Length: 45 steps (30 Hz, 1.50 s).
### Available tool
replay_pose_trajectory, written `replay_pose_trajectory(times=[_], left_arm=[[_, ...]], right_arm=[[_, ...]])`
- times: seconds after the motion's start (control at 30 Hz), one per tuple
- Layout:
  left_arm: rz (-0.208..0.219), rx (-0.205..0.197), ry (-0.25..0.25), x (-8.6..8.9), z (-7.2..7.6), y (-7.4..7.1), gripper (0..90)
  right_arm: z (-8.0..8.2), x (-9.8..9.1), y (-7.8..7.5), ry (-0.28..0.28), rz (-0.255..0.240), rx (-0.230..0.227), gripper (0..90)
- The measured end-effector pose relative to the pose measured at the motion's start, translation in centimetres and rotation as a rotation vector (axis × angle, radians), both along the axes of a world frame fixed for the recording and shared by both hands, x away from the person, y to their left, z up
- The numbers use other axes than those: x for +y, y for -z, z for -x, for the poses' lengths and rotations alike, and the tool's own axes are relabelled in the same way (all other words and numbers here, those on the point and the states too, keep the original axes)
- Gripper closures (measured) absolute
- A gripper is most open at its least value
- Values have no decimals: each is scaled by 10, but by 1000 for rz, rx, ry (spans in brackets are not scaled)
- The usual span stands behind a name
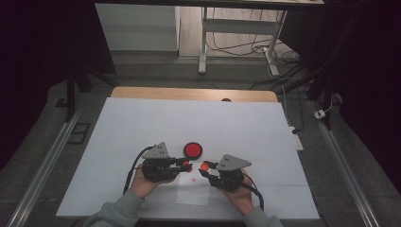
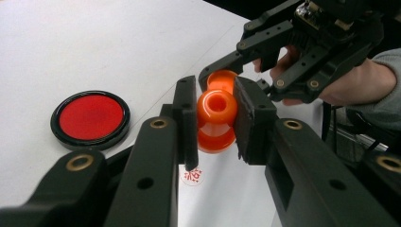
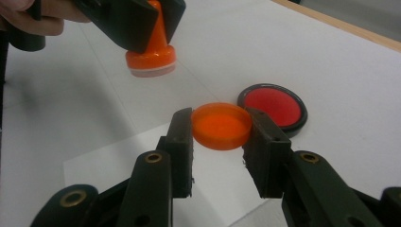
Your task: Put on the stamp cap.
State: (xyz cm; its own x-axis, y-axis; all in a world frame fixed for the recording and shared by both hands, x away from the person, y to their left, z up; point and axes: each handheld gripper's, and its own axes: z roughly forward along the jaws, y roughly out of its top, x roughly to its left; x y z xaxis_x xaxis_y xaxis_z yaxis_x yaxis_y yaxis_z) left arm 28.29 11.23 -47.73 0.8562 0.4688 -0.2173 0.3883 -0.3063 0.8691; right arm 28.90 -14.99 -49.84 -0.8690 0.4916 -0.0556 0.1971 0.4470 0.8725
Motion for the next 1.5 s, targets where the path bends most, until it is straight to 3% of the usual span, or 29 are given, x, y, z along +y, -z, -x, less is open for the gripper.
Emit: replay_pose_trajectory(times=[0.6,1.5], left_arm=[[33,-2,-3,0,1,-3,717],[38,-1,31,-14,2,-3,717]], right_arm=[[8,16,8,-72,39,-3,637],[10,18,7,-83,25,-6,637]])
